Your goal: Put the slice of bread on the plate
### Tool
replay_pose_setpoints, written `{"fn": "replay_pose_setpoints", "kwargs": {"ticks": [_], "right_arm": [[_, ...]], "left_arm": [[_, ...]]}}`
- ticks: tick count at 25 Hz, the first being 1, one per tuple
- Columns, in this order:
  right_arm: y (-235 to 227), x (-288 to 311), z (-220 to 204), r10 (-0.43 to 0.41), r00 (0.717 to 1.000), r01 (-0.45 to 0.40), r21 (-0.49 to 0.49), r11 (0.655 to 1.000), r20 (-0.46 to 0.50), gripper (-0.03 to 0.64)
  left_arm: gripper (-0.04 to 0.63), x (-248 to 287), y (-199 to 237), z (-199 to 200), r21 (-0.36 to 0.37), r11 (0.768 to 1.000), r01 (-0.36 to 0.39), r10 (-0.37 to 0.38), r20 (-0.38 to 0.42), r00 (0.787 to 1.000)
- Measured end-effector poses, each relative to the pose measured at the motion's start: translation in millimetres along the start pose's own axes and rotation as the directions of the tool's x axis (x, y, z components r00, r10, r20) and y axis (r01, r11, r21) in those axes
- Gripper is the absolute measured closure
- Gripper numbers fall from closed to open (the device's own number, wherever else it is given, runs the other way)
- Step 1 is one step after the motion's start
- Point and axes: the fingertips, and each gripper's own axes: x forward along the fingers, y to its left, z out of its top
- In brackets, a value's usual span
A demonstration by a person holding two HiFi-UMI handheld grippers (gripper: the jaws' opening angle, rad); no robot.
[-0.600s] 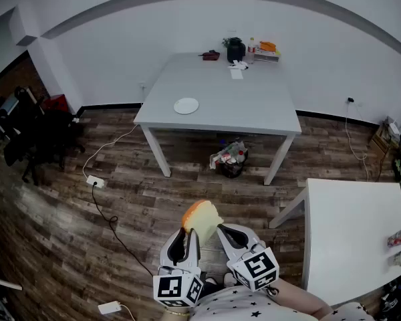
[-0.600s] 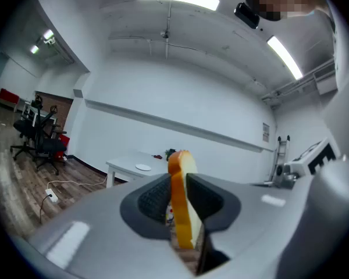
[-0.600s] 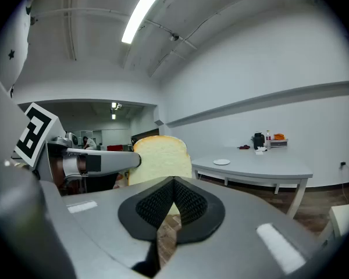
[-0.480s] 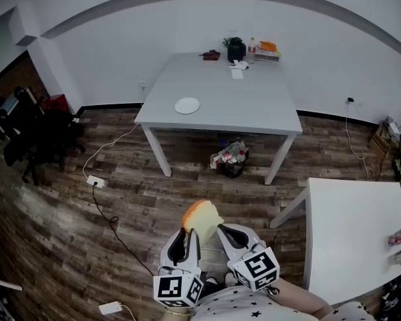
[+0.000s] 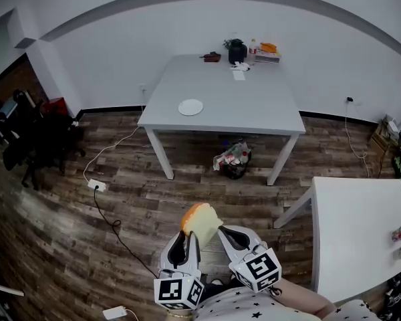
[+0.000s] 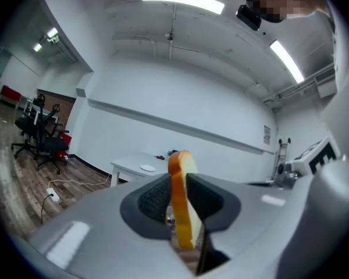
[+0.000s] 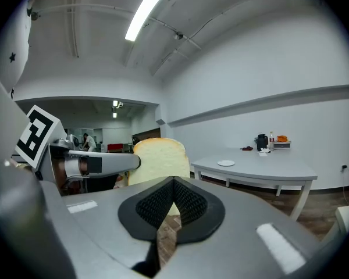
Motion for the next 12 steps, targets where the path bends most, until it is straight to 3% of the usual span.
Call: {"fn": "replay_pose_setpoints", "kwargs": {"ticks": [12], "right_arm": [[-10.0,34.9,-5.2,0.003,1.0,-0.003,0.018,1.0,-0.026,0.618]], "left_arm": [[0.508,31.8,25.5,-2.7,-0.016,1.0,-0.005,0.005,-0.018,1.0]]}}
